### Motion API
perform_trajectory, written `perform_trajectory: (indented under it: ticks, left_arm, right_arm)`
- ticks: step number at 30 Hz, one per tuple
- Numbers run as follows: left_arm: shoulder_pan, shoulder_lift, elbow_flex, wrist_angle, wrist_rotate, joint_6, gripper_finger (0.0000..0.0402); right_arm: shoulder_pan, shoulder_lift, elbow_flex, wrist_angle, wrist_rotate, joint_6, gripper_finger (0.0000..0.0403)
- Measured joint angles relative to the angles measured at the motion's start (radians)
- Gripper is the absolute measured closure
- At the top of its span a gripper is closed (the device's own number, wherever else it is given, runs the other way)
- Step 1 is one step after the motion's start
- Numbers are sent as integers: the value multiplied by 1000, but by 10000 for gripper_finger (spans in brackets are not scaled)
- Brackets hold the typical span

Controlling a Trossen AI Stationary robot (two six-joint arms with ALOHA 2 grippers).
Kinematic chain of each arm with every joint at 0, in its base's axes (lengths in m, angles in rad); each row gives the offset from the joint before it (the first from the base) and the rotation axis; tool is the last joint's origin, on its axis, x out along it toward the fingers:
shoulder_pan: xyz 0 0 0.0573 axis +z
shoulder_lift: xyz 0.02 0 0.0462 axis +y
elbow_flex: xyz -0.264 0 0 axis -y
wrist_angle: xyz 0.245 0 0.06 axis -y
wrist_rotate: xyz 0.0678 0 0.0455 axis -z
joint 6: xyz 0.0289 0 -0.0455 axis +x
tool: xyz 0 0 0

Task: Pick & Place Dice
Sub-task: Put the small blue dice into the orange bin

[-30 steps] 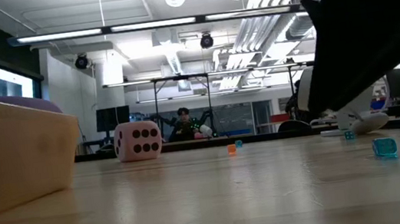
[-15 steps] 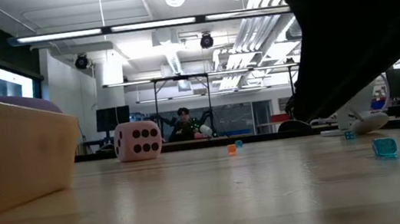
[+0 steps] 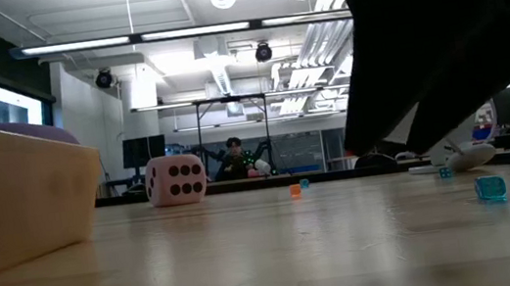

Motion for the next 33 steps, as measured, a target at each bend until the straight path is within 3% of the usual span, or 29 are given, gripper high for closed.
perform_trajectory:
  ticks: [19, 23, 29, 33]
  left_arm:
    - [17, 0, 0, 0, 0, 1, 47]
    - [33, 0, 0, -6, -1, 0, 47]
    - [36, 0, 0, -6, 0, 0, 47]
    - [36, 0, 0, -7, 0, -3, 47]
  right_arm:
    - [-18, 0, 0, 26, -46, 9, 11]
    - [-30, 0, 1, -56, -130, 123, 11]
    - [-49, 0, 1, -153, -103, 221, 11]
    - [-53, 0, 1, -235, -144, 295, 11]
